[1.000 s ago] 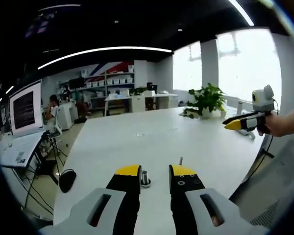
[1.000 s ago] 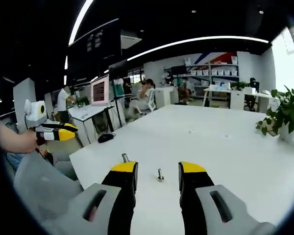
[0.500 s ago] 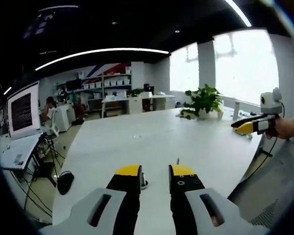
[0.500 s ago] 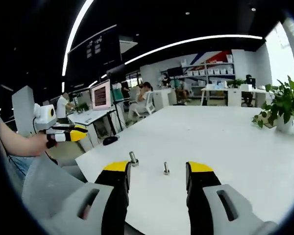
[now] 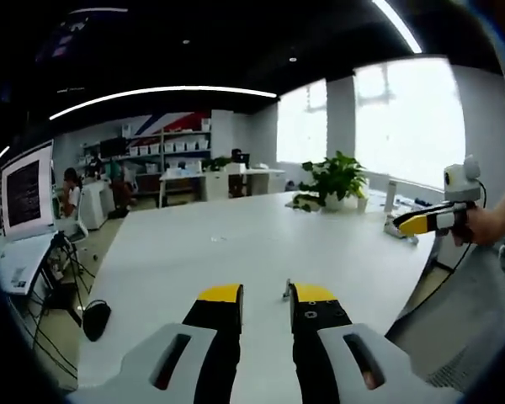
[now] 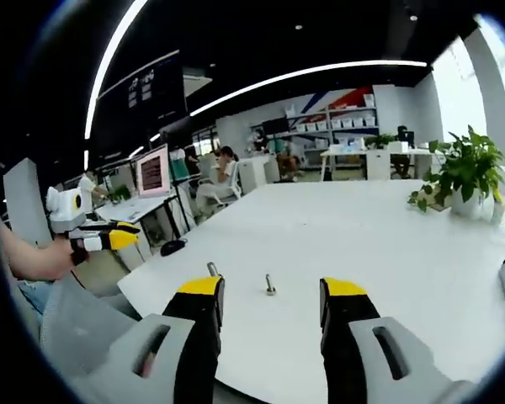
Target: Place the washer onto the threaded stud by aligning its center hole with the stud, sliding it down to the base, and recovering from edge contact or off-axis alignment until the washer reaches the visible bottom stop.
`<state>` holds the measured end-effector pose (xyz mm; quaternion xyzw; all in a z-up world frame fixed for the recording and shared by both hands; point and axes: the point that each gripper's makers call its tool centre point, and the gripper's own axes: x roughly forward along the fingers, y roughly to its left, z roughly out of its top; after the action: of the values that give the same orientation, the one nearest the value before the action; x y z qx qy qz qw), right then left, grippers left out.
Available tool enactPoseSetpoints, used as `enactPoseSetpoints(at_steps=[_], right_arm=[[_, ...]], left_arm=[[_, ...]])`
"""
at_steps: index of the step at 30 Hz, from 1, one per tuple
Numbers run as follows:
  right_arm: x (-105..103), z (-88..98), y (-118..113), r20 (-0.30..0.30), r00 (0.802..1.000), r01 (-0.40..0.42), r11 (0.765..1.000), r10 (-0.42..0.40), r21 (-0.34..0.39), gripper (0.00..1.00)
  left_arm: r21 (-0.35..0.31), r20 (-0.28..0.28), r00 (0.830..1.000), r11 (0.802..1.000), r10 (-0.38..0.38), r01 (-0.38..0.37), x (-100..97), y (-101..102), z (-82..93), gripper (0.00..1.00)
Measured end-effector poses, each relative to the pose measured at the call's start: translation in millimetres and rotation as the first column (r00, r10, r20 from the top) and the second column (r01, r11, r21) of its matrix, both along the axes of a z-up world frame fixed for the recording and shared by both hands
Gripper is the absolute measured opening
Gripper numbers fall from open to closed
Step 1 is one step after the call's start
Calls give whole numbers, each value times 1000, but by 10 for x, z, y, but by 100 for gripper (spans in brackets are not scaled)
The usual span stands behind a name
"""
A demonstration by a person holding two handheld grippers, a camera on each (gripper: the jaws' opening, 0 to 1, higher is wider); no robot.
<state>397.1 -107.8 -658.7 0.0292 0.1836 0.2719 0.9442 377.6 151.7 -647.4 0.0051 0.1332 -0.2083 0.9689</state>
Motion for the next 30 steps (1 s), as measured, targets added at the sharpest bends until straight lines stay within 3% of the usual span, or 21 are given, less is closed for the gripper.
enactPoseSetpoints(at_steps=[3, 6, 9, 11, 12, 14, 15, 17, 27, 30], right_arm=[[-11, 62, 4, 78, 997, -16, 994, 25, -107, 41], [-48, 66, 67, 19, 1000, 23, 1000, -23, -4, 45], [-100, -42, 94, 32, 999, -40, 992, 44, -117, 46], [-98, -194, 58, -29, 999, -26, 985, 22, -168, 45], [-92, -157, 90, -7, 1000, -26, 987, 25, -156, 45], [-91, -149, 92, 22, 999, -35, 979, 40, -201, 45], [-107, -179, 98, 12, 999, -44, 976, 48, -213, 45], [-126, -224, 136, -10, 998, -64, 975, 63, -211, 45], [-135, -228, 148, 12, 997, -75, 959, 82, -273, 43], [-155, -209, 165, 15, 996, -84, 964, 90, -253, 42]], left_arm=[[-10, -4, 1000, 1000, -11, 11, -22, -26, -6, 20], [-3, -4, 1000, 1000, -30, 30, -17, -59, -11, 20], [-5, -39, 998, 998, -55, 55, -25, -132, -83, 20], [-11, -35, 997, 997, -74, 74, -40, -188, -71, 20], [-3, -29, 996, 996, -86, 86, -50, -213, -63, 20], [-10, -17, 995, 995, -95, 94, -62, -232, -34, 20], [-15, -12, 995, 995, -94, 94, -63, -231, -21, 20], [-22, -7, 996, 996, -87, 87, -66, -212, -8, 20], [-39, 19, 996, 995, -88, 88, -72, -201, 58, 20], [-43, 19, 995, 995, -94, 95, -77, -223, 59, 20]])
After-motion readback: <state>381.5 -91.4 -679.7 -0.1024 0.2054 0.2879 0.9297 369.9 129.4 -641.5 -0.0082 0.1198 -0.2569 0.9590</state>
